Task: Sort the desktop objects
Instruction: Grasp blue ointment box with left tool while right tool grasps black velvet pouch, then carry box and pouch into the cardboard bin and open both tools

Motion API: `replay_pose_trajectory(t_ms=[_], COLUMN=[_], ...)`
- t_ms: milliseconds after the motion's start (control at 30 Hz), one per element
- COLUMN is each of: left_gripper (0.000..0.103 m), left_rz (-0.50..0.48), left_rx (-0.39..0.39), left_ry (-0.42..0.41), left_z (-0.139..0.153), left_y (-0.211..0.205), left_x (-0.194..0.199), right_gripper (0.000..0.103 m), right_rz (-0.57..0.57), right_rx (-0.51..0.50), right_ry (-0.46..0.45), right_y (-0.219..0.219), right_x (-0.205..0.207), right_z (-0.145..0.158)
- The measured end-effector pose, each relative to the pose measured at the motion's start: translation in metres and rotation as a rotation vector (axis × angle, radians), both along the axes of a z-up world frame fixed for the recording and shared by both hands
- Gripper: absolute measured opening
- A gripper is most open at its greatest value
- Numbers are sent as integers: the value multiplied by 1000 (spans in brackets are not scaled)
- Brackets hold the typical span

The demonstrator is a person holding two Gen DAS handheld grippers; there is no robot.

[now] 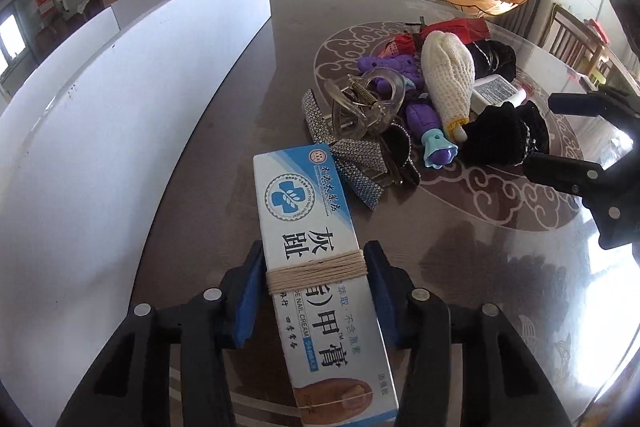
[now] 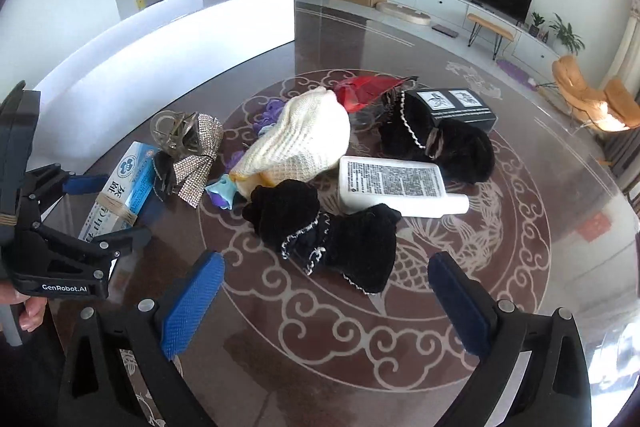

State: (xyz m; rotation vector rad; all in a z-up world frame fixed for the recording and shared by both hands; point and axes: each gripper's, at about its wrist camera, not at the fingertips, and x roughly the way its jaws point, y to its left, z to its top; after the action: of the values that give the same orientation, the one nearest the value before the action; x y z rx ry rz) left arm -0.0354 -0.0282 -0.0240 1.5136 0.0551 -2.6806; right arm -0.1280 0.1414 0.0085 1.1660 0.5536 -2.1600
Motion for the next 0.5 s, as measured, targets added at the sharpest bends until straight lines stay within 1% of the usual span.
replay_pose_trajectory(t_ms=[67,133,167,200,233,267,300,367,433,500], left_gripper=[44,44,44,44,44,44,44,44,44,44], left_rz=[-18,-40,-50,-59,-67,-76,-87,-102,-105,-99], left_rx=[33,57,72,87,102,114,124,143,193,239], left_ry=[7,7,6,8,18,32,53,91,125,161], left_z=[1,4,5,7,9,13,19,31,42,58], left_y=[-6,-8,-9,-10,-11,-10,-8,-5,-8,-10], left_x=[8,18,23,29,32,36,40,46,49,55], right_gripper=[100,99,93,86,68,46,37,37,37,37], right_rz=[96,178,210,236,239,210,161,82,18,-42], right_rx=[52,103,149,198,207,189,185,136,61,-10], right_ry=[16,-1,-5,-11,-30,-76,-106,-121,-144,-155], right_y=[-20,-35,-41,-44,-42,-37,-30,-11,9,26], right_x=[-2,0,3,6,9,9,9,19,31,41], right_z=[-5,-14,-21,-27,-28,-26,-23,-10,6,23])
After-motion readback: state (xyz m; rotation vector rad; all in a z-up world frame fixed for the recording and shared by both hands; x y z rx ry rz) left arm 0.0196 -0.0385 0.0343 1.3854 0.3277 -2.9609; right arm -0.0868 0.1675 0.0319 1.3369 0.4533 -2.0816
